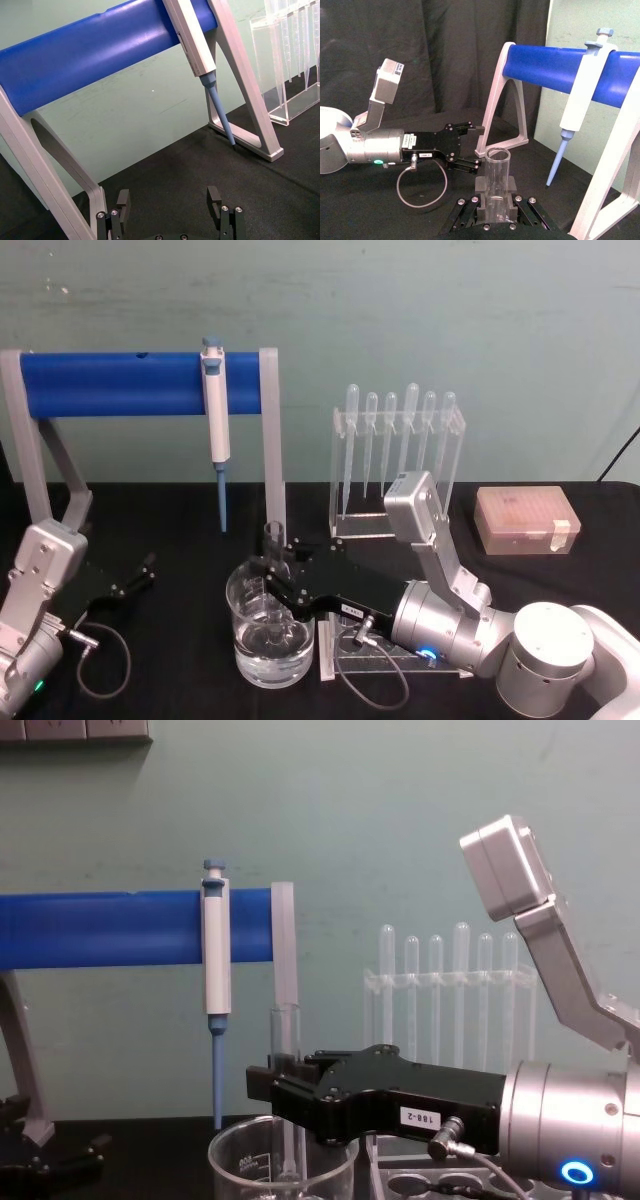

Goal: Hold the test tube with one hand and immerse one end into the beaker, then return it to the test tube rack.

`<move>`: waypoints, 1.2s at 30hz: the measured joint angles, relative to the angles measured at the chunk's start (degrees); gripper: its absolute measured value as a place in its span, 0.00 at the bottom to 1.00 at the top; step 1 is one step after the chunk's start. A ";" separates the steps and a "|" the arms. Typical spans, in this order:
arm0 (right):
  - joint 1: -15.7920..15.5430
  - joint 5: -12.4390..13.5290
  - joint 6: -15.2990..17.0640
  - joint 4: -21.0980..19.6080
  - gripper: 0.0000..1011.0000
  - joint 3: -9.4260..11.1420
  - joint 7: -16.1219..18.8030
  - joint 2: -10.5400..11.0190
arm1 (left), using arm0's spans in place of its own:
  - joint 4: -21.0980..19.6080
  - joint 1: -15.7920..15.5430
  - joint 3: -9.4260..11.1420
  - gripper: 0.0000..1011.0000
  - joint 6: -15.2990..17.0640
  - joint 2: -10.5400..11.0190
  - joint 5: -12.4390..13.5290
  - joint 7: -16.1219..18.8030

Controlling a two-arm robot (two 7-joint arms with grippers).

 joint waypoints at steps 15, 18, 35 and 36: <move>0.00 -0.01 0.00 0.00 0.22 0.00 0.00 0.00 | 0.00 0.00 0.00 0.99 0.00 0.00 0.00 0.00; 0.00 -0.01 0.00 0.00 0.22 0.00 0.00 0.00 | 0.00 0.00 0.00 0.99 0.00 0.00 0.00 0.00; 0.00 -0.01 0.00 0.00 0.22 0.00 0.00 0.00 | 0.00 0.00 0.00 0.99 0.00 0.00 0.00 0.00; 0.00 -0.01 0.00 0.00 0.22 0.00 0.00 0.00 | 0.00 0.00 0.00 0.99 0.00 0.00 0.00 0.00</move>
